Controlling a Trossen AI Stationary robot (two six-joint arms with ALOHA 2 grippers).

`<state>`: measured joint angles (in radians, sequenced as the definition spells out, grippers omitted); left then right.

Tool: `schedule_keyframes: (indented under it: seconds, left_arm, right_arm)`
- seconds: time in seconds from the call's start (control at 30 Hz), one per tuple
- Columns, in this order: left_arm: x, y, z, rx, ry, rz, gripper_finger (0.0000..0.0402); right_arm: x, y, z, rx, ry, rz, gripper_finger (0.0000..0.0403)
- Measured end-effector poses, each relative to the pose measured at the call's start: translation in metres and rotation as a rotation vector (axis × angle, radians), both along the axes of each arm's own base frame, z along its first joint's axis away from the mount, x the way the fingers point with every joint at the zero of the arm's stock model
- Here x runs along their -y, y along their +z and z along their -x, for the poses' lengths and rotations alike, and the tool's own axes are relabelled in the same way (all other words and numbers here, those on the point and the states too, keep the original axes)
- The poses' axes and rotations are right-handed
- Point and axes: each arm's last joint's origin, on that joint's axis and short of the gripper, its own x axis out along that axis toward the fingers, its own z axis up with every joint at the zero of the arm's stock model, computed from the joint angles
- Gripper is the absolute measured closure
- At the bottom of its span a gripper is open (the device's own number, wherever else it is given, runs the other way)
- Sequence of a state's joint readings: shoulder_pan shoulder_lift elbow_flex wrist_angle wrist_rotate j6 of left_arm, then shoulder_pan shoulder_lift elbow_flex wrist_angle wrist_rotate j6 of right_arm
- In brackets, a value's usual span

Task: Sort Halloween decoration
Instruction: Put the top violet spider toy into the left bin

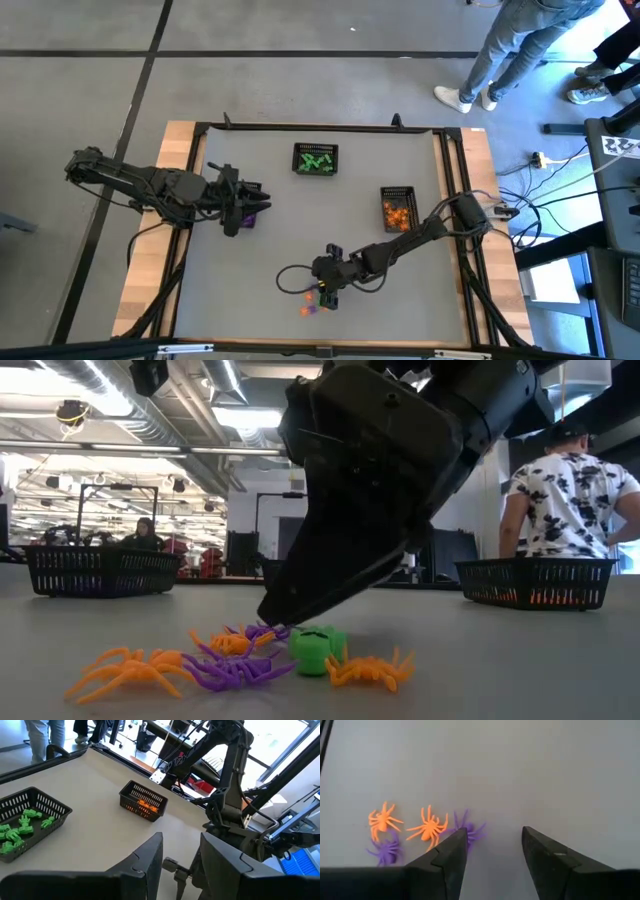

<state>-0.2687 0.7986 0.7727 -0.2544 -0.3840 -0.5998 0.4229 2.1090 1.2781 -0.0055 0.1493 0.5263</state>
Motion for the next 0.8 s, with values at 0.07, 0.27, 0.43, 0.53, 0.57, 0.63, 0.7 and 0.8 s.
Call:
schedule_keyframes:
  seconds: [0.07,0.27,0.43,0.53,0.57,0.63,0.7,0.8]
  left_arm:
    - [0.000,0.000,0.000,0.000,0.000,0.000,0.0278]
    - [0.000,-0.001,0.000,-0.007,0.001,-0.002,0.0278]
    - [-0.001,-0.001,0.000,-0.003,0.022,0.012,0.0278]
    - [-0.001,-0.001,0.000,-0.003,0.023,0.014,0.0278]
    - [-0.001,-0.001,0.000,-0.003,0.023,0.014,0.0278]
    - [-0.001,-0.001,0.000,-0.003,0.023,0.014,0.0278]
    - [-0.001,-0.001,0.000,-0.002,0.024,0.019,0.0278]
    - [0.000,-0.001,0.000,-0.001,0.021,0.036,0.0278]
  right_arm:
    - [0.000,-0.001,0.000,-0.002,-0.004,0.007,0.0220]
    - [0.006,-0.004,0.003,-0.038,-0.056,0.090,0.0267]
    - [0.014,-0.005,0.001,-0.058,-0.088,0.073,0.0314]
    - [0.019,-0.002,0.000,-0.066,-0.108,0.049,0.0337]
    - [0.021,-0.002,-0.001,-0.068,-0.116,0.045,0.0343]
    - [0.025,0.001,-0.002,-0.071,-0.117,0.023,0.0354]
    - [0.030,0.005,-0.003,-0.068,-0.113,0.010,0.0360]
    - [0.032,0.017,-0.006,-0.010,-0.052,-0.002,0.0361]
